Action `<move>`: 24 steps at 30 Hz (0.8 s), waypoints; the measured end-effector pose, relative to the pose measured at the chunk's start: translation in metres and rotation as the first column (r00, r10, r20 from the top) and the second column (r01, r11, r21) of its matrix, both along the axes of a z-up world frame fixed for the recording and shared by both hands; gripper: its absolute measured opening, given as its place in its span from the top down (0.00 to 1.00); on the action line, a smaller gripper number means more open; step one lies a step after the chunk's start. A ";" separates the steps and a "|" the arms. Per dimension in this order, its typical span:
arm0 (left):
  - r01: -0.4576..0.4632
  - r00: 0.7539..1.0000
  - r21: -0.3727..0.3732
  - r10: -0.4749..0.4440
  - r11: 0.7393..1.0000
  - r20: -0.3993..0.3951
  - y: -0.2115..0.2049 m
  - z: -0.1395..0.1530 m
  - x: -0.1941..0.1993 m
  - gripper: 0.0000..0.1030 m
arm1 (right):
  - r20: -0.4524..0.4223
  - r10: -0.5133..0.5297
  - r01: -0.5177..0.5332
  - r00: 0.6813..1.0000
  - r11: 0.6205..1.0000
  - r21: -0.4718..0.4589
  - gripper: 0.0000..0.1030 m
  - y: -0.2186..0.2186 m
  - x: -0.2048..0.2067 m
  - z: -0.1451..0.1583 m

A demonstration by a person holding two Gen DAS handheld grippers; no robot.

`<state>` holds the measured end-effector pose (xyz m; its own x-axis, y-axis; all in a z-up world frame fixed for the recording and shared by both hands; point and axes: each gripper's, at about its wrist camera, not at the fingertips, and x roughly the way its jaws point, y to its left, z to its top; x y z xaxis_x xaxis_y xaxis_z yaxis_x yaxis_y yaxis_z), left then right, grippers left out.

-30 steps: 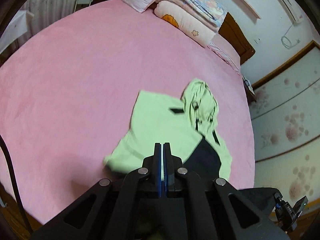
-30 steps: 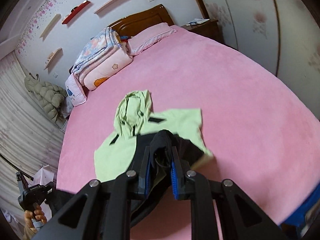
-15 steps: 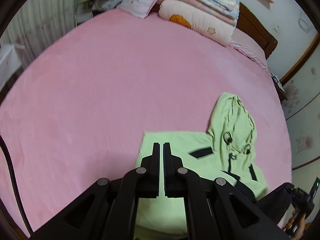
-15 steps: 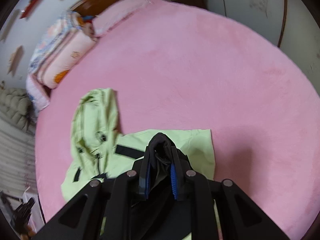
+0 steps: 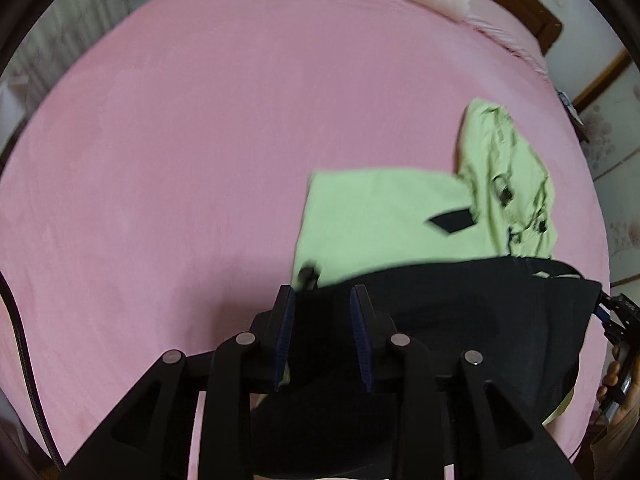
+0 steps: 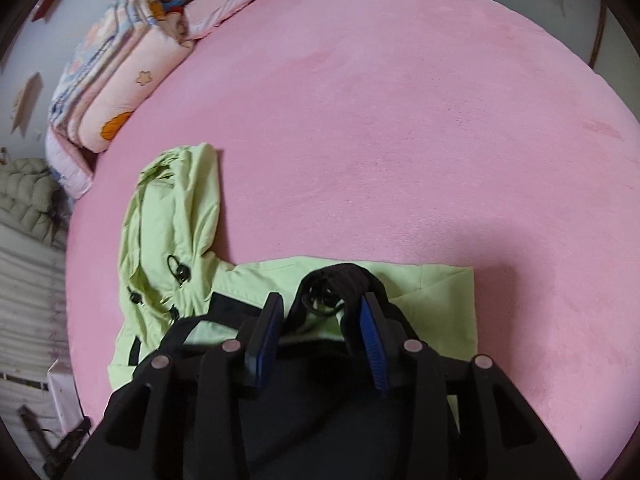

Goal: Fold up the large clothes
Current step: 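Lift the black hem with both grippers and fold it toward the hood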

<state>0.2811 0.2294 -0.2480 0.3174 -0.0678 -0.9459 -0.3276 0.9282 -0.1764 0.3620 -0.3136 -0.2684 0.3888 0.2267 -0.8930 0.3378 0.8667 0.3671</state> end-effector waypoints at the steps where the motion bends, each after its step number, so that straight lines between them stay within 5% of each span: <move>1: -0.012 1.000 -0.014 0.012 1.000 -0.006 0.002 -0.006 -0.004 0.74 | 0.012 0.007 -0.007 1.000 1.000 0.014 0.61 -0.002 -0.004 0.001; 9: -0.081 0.996 -0.155 0.072 0.985 -0.059 0.022 -0.053 -0.019 0.69 | 0.035 0.091 -0.090 0.995 0.995 -0.033 0.61 -0.004 -0.022 0.009; 13: -0.133 0.988 -0.251 0.110 0.959 -0.105 0.030 -0.082 -0.008 0.47 | 0.022 0.109 -0.107 0.994 0.993 -0.057 0.61 -0.002 -0.023 0.007; 17: -0.167 0.982 -0.298 0.133 0.940 -0.131 0.034 -0.102 -0.003 0.47 | 0.027 0.139 -0.136 0.990 0.987 -0.082 0.61 0.003 -0.008 0.001; 21: -0.149 0.987 -0.286 0.123 0.946 -0.106 0.025 -0.099 -0.001 0.81 | -0.002 0.175 -0.174 0.985 0.976 -0.131 0.61 0.006 0.016 -0.018; 24: -0.135 0.989 -0.260 0.113 0.956 -0.098 0.019 -0.084 -0.001 0.89 | -0.040 0.175 -0.179 0.984 0.970 -0.164 0.61 0.002 0.034 -0.040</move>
